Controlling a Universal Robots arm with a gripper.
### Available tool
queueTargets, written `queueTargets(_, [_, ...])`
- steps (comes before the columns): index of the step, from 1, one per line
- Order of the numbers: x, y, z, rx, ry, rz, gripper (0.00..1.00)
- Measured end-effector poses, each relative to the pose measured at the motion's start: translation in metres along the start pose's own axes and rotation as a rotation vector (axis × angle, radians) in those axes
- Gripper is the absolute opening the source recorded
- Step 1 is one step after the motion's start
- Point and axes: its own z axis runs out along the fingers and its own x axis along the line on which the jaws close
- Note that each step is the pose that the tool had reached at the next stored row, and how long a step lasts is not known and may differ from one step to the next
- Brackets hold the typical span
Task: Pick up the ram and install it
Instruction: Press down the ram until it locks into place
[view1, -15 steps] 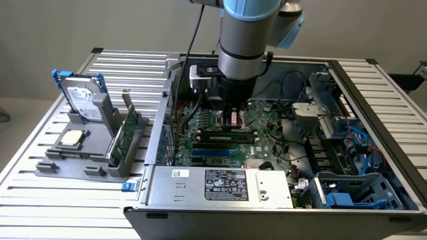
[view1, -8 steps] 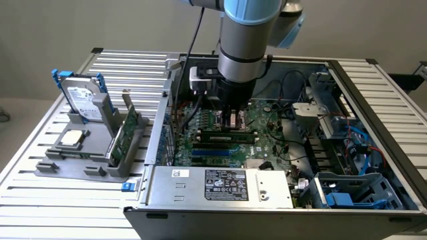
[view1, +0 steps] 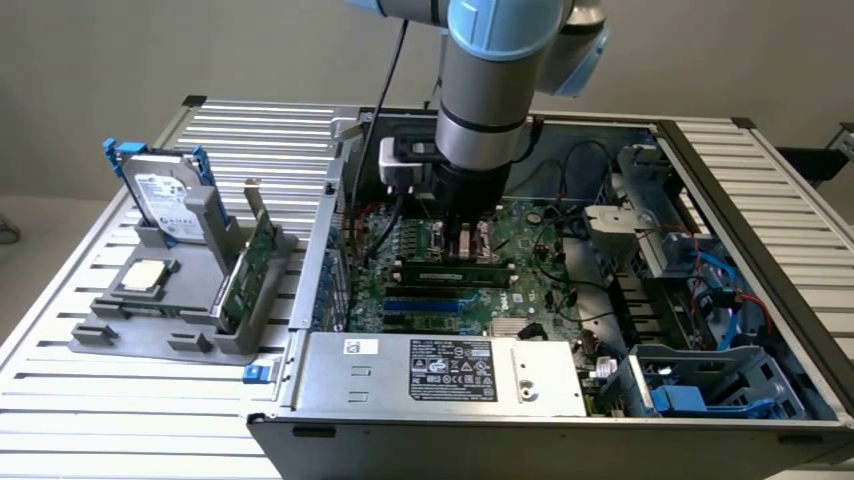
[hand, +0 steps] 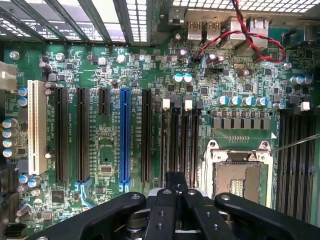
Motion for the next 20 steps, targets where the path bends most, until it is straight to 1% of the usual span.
queueTargets(6, [0.0001,0.0000,0.0009,-0.0083,-0.0009,0.010,0.11])
queueTargets(12, [0.0003,-0.0004,0.0029,-0.0090,-0.0006,0.013,0.11])
queueTargets(20, [0.0004,-0.0007,0.0060,-0.0084,-0.0015,0.016,0.11])
